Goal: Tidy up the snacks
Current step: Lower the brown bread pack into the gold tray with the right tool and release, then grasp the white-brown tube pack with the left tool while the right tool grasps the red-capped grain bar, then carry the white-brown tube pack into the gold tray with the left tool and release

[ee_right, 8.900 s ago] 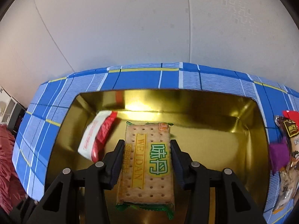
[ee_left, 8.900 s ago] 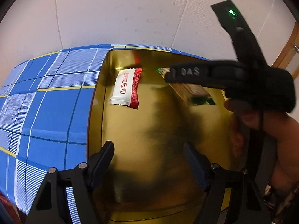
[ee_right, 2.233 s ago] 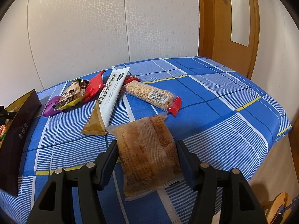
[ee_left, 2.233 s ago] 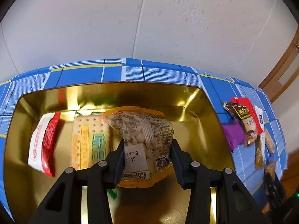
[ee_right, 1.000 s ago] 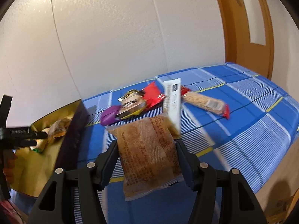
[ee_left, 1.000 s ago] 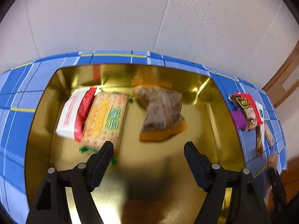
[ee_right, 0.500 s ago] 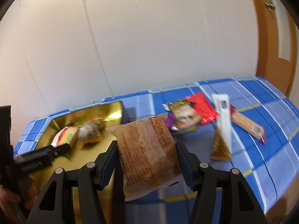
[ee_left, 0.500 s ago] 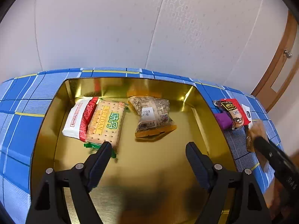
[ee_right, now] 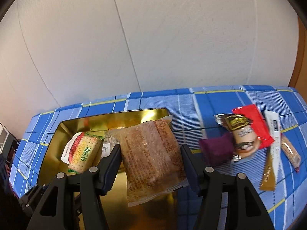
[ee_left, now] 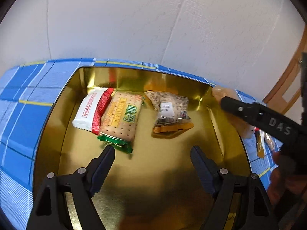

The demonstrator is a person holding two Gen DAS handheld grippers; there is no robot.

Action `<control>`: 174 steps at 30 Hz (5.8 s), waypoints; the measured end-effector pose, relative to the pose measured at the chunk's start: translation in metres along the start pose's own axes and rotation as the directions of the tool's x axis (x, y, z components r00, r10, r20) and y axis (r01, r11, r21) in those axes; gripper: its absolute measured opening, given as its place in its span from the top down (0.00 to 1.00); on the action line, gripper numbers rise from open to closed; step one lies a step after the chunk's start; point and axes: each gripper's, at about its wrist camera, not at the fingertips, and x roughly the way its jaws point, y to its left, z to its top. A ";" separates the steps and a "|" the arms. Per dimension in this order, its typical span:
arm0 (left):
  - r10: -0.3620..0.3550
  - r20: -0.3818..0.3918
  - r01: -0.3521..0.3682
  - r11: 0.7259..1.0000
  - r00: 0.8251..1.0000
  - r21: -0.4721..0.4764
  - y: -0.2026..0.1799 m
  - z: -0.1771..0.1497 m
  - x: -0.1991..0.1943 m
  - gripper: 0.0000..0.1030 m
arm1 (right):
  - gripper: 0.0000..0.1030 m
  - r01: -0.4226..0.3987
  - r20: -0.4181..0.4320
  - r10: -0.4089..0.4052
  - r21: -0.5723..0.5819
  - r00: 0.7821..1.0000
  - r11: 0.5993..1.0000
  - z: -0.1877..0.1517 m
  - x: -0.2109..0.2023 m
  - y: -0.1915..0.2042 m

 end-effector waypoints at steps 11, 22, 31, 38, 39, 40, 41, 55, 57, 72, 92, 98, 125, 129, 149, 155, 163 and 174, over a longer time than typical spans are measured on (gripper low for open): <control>-0.016 -0.015 0.016 1.000 1.000 -0.022 0.001 -0.002 0.005 0.21 | 0.39 0.058 -0.057 -0.063 -0.078 0.996 0.995 0.018 0.039 0.018; -0.040 -0.037 0.037 0.997 0.999 -0.069 0.007 -0.001 0.007 0.21 | 0.39 0.113 -0.067 -0.119 -0.085 0.991 0.990 0.022 0.056 0.017; -0.035 -0.039 0.032 0.996 0.999 -0.083 0.009 -0.004 0.009 0.21 | 0.39 0.106 0.064 -0.104 -0.017 0.992 0.994 0.015 -0.002 -0.012; -0.001 -0.020 0.000 0.996 1.000 -0.085 0.008 -0.004 0.007 0.21 | 0.39 0.166 0.089 -0.173 0.082 0.981 0.983 -0.012 -0.037 -0.063; 0.003 -0.014 -0.004 0.997 1.000 -0.081 0.007 -0.004 0.007 0.21 | 0.39 0.177 0.086 -0.186 0.099 0.979 0.979 -0.019 -0.041 -0.071; 0.007 -0.009 -0.007 0.997 1.000 -0.077 0.007 -0.004 0.006 0.21 | 0.39 0.192 0.086 -0.203 0.117 0.975 0.974 -0.027 -0.045 -0.081; 0.010 -0.006 -0.011 0.997 1.000 -0.073 0.006 -0.004 0.006 0.21 | 0.39 0.209 0.087 -0.221 0.130 0.971 0.969 -0.035 -0.049 -0.089; 0.074 0.123 -0.075 0.997 0.990 0.008 -0.021 -0.008 -0.020 0.17 | 0.39 0.330 0.186 -0.379 0.250 0.906 0.910 -0.136 -0.086 -0.190; 0.056 0.145 -0.060 0.998 0.988 0.022 -0.034 -0.007 -0.028 0.16 | 0.39 0.295 0.168 -0.360 0.317 0.918 0.901 -0.140 -0.088 -0.202; -0.131 0.049 0.101 0.913 0.990 0.396 -0.238 -0.016 -0.007 0.03 | 0.39 0.210 0.174 -0.357 0.551 0.918 0.807 -0.162 -0.119 -0.257; -0.104 -0.101 0.142 0.839 0.989 0.525 -0.324 -0.051 0.110 0.64 | 0.39 0.169 0.213 -0.406 0.671 0.888 0.722 -0.171 -0.150 -0.303; -0.153 -0.055 0.158 0.817 0.987 0.555 -0.295 -0.081 0.082 0.63 | 0.39 0.167 0.226 -0.403 0.658 0.887 0.734 -0.170 -0.151 -0.299; -0.247 -0.025 0.223 0.823 0.969 0.522 -0.276 -0.104 0.070 0.71 | 0.38 0.168 0.115 -0.206 0.274 0.972 0.947 -0.062 -0.098 -0.302; -0.267 -0.042 0.240 0.775 0.963 0.584 -0.279 -0.122 0.064 0.71 | 0.38 0.279 -0.006 -0.279 0.076 0.960 0.957 -0.037 -0.059 -0.289; -0.339 -0.092 0.339 0.803 0.936 0.490 -0.266 -0.107 0.069 0.75 | 0.70 0.151 0.138 -0.236 0.448 0.962 0.881 -0.141 -0.101 -0.264; -0.321 -0.025 0.272 0.756 0.947 0.595 -0.274 -0.114 0.051 0.77 | 0.70 0.058 0.192 -0.184 0.524 0.964 0.850 -0.161 -0.116 -0.257; -0.370 0.005 0.308 0.780 0.929 0.545 -0.241 -0.117 0.007 0.77 | 0.70 0.020 0.212 -0.149 0.514 0.966 0.858 -0.165 -0.112 -0.247; -0.375 0.006 0.331 0.825 0.927 0.458 -0.192 -0.102 -0.036 0.77 | 0.70 0.008 0.226 -0.119 0.441 0.967 0.898 -0.164 -0.109 -0.227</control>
